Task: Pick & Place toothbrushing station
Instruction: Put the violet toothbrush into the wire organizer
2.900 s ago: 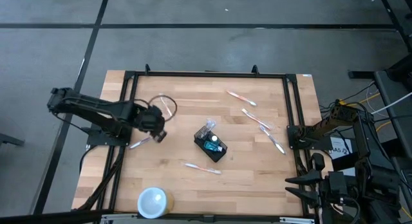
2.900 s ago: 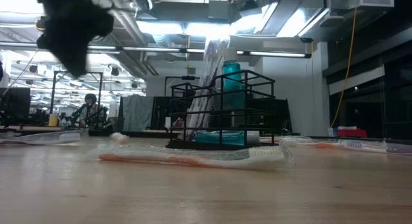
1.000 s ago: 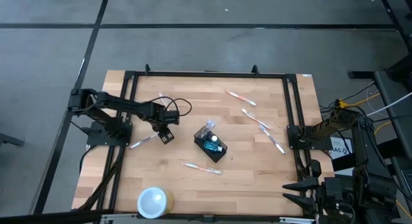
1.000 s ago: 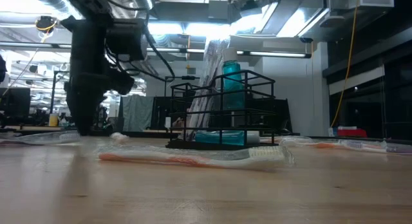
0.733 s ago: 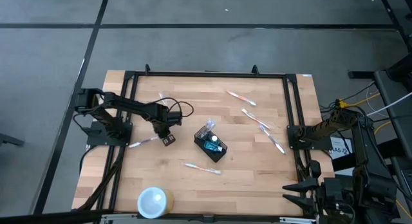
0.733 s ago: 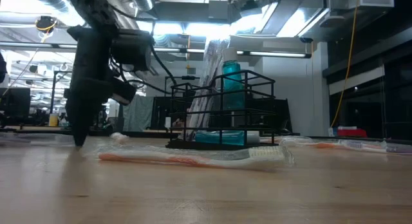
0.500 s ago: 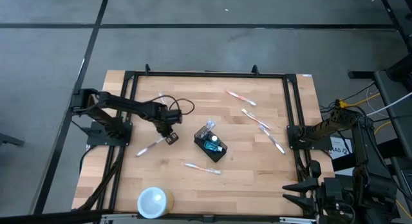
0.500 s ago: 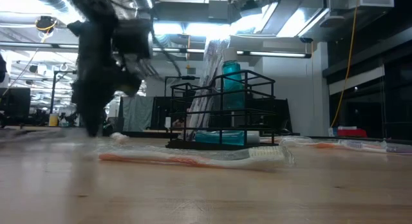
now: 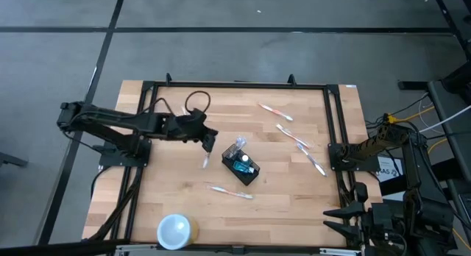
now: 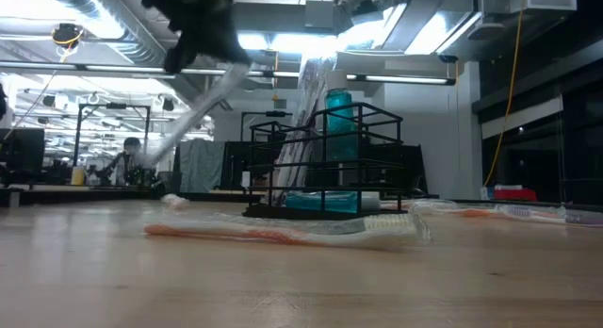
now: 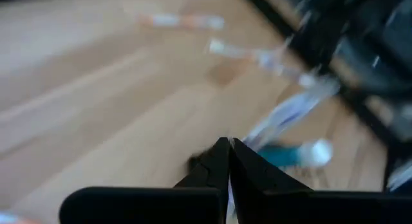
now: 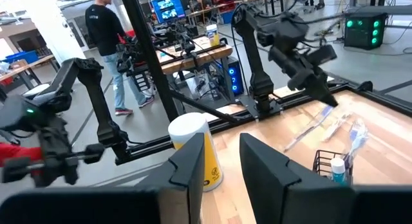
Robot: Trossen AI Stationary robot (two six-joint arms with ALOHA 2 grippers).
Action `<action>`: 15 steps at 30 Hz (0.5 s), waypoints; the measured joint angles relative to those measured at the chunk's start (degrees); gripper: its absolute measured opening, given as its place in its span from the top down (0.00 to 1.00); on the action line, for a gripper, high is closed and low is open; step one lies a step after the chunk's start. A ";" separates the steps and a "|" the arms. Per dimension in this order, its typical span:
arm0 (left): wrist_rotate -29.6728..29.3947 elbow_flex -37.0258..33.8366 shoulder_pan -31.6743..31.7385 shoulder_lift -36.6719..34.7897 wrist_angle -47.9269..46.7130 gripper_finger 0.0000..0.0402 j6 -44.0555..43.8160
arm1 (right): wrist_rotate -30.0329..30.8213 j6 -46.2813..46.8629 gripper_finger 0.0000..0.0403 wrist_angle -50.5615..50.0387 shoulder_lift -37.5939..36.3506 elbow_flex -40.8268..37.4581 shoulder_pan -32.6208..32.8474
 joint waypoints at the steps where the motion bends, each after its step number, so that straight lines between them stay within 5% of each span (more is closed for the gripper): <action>1: -2.06 0.16 -1.06 -0.26 1.88 1.00 -0.16 | 0.07 0.00 0.75 0.02 -0.02 0.00 0.02; 9: -20.67 0.45 -9.40 -0.20 24.95 1.00 9.19 | 0.24 -0.19 0.75 -0.04 -0.02 0.00 0.01; 15: -26.15 0.46 -12.84 0.66 27.65 1.00 10.60 | 0.23 -0.22 0.75 -0.08 -0.02 0.00 0.00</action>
